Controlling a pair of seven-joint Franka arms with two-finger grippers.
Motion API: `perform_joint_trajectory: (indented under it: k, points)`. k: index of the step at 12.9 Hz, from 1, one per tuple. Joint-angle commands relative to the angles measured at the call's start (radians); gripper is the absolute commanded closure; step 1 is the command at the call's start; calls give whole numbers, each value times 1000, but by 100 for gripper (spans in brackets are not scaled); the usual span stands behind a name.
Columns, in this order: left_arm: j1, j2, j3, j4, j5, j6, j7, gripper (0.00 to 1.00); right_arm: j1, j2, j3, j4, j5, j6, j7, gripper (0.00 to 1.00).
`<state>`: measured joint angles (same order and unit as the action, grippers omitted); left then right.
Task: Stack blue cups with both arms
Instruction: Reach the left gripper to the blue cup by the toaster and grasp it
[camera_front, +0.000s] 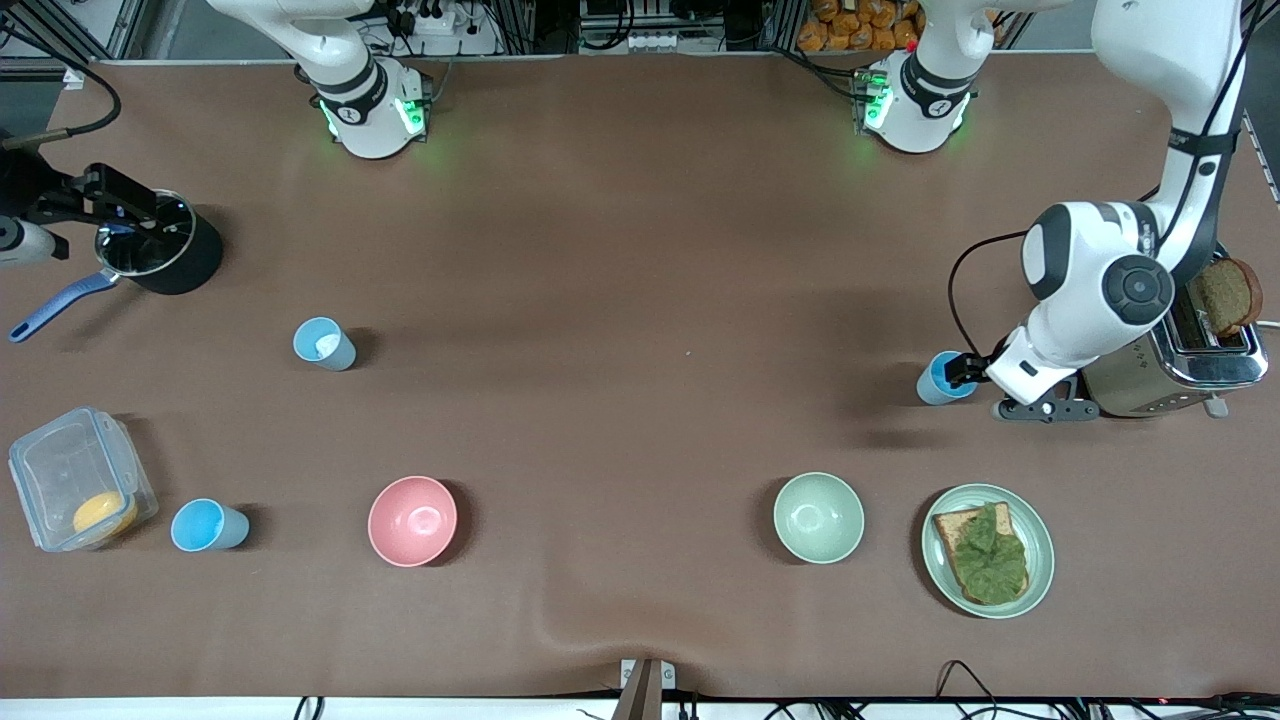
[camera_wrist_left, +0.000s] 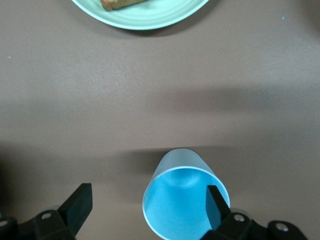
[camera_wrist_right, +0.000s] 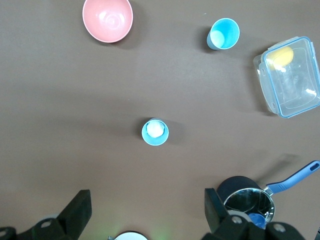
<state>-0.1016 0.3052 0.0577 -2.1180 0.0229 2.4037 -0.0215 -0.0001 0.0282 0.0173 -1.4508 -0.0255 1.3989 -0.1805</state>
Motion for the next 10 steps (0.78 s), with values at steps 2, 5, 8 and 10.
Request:
perform_joint_trajectory:
  k: [2, 5, 8, 10]
  points:
    - [3, 0, -3, -2, -9, 11, -8, 0, -3, 10, -2, 23, -4, -17, 7, 0]
    - [5, 3, -3, -3, -8, 11, -6, 1, -1, 10, -4, 24, -5, -12, -4, 0]
    - [5, 8, -3, -7, -9, 11, -6, 19, 2, 12, -4, 24, -7, 2, 7, 0]
    - [10, 3, -3, -22, -9, 11, -6, 19, -4, 12, -5, 24, 25, 5, 7, 0]
